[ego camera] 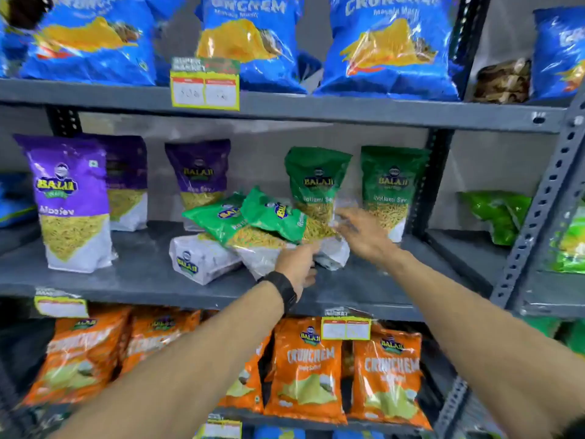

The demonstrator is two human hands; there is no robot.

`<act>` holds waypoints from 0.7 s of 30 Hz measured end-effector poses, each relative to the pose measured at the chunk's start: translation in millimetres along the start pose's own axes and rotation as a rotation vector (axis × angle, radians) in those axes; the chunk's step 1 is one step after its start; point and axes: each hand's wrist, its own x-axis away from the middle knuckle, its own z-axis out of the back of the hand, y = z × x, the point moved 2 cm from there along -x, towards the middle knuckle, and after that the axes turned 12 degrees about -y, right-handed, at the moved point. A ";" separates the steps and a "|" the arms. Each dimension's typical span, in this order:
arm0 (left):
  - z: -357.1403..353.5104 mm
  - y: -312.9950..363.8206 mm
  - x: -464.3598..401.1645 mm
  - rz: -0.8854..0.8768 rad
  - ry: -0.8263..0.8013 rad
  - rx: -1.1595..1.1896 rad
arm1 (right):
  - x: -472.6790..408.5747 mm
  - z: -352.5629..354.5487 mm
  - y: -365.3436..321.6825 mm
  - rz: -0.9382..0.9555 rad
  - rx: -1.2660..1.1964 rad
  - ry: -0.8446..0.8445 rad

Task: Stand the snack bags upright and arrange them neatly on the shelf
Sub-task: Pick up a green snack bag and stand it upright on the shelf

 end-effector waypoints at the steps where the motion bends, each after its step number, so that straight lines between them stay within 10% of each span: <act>1: -8.3 -1.8 -3.7 0.029 0.007 0.008 | -11.8 -1.3 5.6 -0.001 -0.070 -0.020; 13: -31.8 -17.4 -89.3 0.018 0.327 0.062 | -120.4 -26.7 48.6 -0.286 -0.253 -0.361; 21: -45.9 -16.5 -62.6 -0.029 0.332 -0.009 | -89.3 -13.4 49.6 -0.241 -0.456 -0.218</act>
